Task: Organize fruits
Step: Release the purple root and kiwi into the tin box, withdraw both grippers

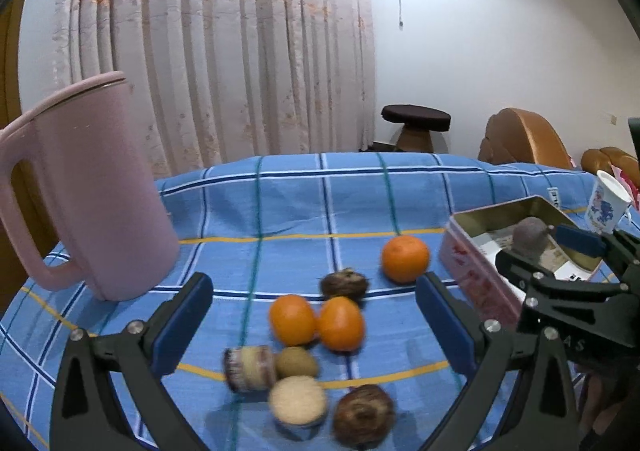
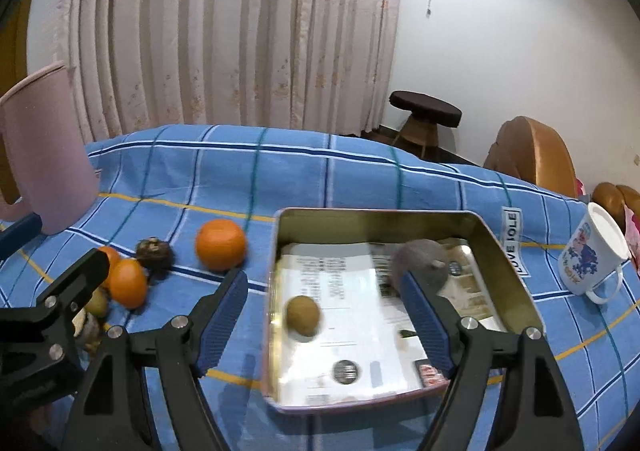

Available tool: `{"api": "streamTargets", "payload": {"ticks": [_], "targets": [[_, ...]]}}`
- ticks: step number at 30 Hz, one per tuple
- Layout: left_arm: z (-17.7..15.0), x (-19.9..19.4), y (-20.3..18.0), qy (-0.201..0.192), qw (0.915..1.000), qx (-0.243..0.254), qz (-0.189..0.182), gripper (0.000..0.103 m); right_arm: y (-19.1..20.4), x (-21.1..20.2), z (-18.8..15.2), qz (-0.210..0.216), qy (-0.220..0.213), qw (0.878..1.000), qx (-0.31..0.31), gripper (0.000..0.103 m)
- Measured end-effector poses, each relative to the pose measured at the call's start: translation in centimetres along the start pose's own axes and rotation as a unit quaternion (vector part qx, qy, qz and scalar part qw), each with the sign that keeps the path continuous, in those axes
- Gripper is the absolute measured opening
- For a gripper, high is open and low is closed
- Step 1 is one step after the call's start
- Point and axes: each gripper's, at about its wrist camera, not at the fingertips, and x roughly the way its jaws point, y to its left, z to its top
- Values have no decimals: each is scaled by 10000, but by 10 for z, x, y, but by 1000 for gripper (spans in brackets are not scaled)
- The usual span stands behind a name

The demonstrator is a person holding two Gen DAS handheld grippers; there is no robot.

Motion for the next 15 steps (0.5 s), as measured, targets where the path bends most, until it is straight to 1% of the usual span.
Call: {"api": "streamTargets", "payload": {"ticks": [7,15], "targets": [[-4,1,25,12,9999,-83,133,103,27,-1,0,202,35,9998,-62,80],[-7,-1,45,18,9996,-116,272,103,50,2,0,312,116,9993,-191,80]]}}
